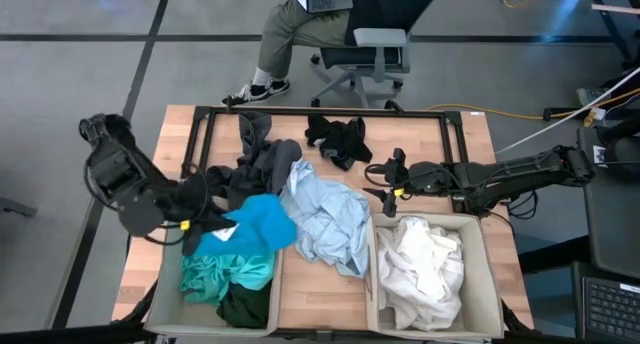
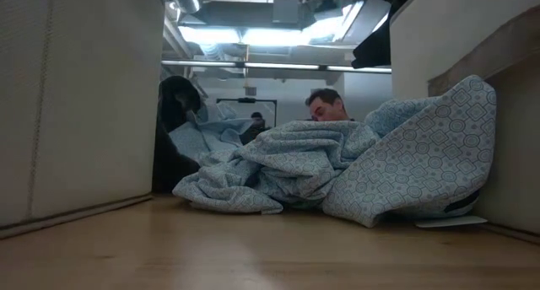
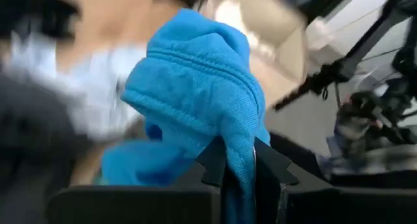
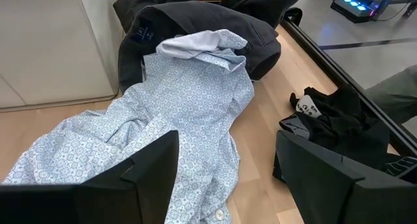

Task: Sort clothes
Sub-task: Put the blue shorts into the left brown laundry organizer

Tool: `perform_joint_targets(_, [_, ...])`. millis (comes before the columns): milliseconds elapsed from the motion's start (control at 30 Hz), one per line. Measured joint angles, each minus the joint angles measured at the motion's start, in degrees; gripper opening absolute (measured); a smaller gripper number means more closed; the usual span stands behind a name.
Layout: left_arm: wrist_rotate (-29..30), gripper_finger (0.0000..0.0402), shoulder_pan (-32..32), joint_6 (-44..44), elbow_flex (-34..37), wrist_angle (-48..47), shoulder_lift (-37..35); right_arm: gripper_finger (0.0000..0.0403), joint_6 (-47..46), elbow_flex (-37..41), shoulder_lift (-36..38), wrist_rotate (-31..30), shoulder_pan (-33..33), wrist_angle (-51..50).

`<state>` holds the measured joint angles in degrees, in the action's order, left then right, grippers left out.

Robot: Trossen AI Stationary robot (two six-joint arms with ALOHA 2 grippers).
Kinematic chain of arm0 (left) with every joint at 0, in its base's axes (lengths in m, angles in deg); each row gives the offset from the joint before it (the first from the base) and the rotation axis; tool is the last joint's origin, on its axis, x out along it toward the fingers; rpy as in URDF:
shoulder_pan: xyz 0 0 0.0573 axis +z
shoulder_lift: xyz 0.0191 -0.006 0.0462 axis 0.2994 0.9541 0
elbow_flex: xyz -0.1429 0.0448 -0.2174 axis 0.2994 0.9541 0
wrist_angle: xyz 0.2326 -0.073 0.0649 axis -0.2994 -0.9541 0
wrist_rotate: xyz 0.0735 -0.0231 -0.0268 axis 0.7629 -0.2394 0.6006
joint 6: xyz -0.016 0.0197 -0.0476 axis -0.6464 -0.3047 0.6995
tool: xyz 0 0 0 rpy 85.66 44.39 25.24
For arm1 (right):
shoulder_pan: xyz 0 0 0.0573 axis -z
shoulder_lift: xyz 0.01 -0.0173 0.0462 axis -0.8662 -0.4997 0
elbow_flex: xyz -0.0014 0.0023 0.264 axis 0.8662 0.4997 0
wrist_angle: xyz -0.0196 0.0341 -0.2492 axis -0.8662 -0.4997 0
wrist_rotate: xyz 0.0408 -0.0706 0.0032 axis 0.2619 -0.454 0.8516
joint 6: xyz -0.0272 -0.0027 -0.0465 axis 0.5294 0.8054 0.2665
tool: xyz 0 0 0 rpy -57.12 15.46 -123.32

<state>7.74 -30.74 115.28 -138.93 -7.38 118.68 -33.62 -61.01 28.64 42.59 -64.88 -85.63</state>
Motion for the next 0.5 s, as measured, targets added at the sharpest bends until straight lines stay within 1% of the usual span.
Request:
perform_joint_targets(133, [-1.8,0.0032,-4.3,16.0,0.0,-9.4,0.3,0.0257,-0.2,0.0,0.0,0.0,0.0,0.0])
perform_joint_targets(267, [-2.4,0.0032,-7.9,28.5,0.0,-16.0,2.4,0.0257,-0.3,0.0,-0.3,0.0,0.0,0.0])
perform_joint_targets(367, [-3.4,0.0032,-9.8,34.2,0.0,-19.5,4.9,0.0257,-0.4,0.0,-0.8,0.0,0.0,0.4])
perform_joint_targets(500, [-7.8,0.0032,-11.2,40.2,0.0,-22.9,9.5,0.0257,-0.5,-0.1,-1.3,0.0,0.0,0.7])
